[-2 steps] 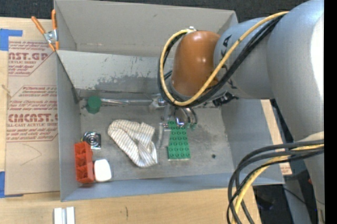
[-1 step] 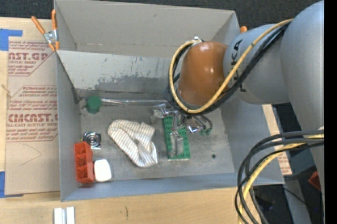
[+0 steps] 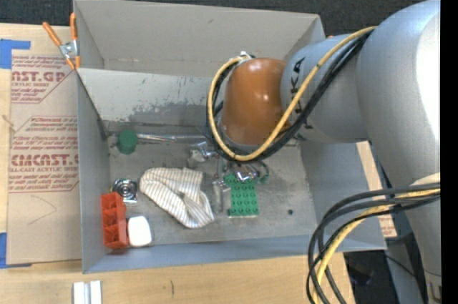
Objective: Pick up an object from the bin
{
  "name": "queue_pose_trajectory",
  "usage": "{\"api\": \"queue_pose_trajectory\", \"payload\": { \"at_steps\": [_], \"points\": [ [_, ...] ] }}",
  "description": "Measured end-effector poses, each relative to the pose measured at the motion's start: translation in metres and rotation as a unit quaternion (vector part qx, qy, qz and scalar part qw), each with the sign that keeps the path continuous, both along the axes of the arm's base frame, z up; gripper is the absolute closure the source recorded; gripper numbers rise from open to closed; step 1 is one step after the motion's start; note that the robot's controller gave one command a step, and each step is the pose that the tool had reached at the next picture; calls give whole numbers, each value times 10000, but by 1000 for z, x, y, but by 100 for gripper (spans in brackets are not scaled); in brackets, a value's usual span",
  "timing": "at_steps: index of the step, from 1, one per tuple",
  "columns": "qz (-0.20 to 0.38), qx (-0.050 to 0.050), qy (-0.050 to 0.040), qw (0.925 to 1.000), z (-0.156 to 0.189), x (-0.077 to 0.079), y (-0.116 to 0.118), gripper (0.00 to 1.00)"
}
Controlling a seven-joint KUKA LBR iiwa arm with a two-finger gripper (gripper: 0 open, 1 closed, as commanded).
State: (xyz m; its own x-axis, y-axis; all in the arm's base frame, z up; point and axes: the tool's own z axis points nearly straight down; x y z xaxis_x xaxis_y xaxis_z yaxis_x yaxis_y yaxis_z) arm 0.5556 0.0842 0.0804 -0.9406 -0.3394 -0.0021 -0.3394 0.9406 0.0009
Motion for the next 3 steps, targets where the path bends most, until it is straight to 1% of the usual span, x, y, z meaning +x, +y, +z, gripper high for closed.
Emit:
{"api": "queue_pose_trajectory", "payload": {
  "at_steps": [1,2,3],
  "points": [
    [-1104,2,11,9939,9,2,22,0],
    [-199,12,-43,9998,-8,-17,32,100],
    [-198,12,-43,9998,-8,-17,32,100]
  ]
}}
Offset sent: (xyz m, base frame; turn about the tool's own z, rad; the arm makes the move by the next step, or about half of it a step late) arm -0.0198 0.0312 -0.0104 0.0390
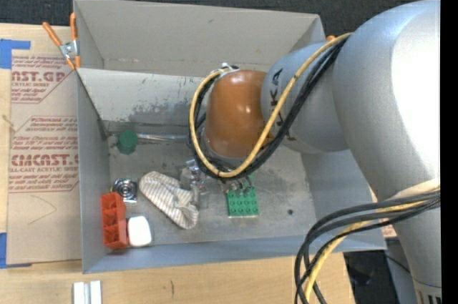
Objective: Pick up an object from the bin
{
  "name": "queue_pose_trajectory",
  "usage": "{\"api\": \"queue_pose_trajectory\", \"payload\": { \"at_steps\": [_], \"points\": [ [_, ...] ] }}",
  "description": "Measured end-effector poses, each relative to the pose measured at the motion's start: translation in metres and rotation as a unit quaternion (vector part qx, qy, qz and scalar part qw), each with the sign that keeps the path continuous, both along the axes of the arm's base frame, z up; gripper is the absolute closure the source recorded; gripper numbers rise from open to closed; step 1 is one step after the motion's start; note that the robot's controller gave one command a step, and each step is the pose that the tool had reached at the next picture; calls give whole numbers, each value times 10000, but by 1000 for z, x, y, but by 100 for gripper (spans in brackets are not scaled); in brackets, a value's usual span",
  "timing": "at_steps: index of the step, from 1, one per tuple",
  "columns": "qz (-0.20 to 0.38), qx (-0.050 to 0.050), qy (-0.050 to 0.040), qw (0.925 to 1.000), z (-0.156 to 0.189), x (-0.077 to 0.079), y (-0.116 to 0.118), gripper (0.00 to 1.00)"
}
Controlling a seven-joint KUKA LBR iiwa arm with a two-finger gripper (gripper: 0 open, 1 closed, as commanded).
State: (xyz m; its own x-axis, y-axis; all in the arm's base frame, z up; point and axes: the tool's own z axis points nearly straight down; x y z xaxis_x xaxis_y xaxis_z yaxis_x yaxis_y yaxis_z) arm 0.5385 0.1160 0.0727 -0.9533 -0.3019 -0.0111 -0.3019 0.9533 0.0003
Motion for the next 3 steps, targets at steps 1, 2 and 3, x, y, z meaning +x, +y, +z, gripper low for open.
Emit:
{"api": "queue_pose_trajectory", "payload": {
  "at_steps": [1,2,3],
  "points": [
    [2,-3,16,10000,3,-1,0,100],
    [2,-13,73,10000,20,-4,0,100],
    [3,-10,50,10000,44,-3,0,100]
  ]
}}
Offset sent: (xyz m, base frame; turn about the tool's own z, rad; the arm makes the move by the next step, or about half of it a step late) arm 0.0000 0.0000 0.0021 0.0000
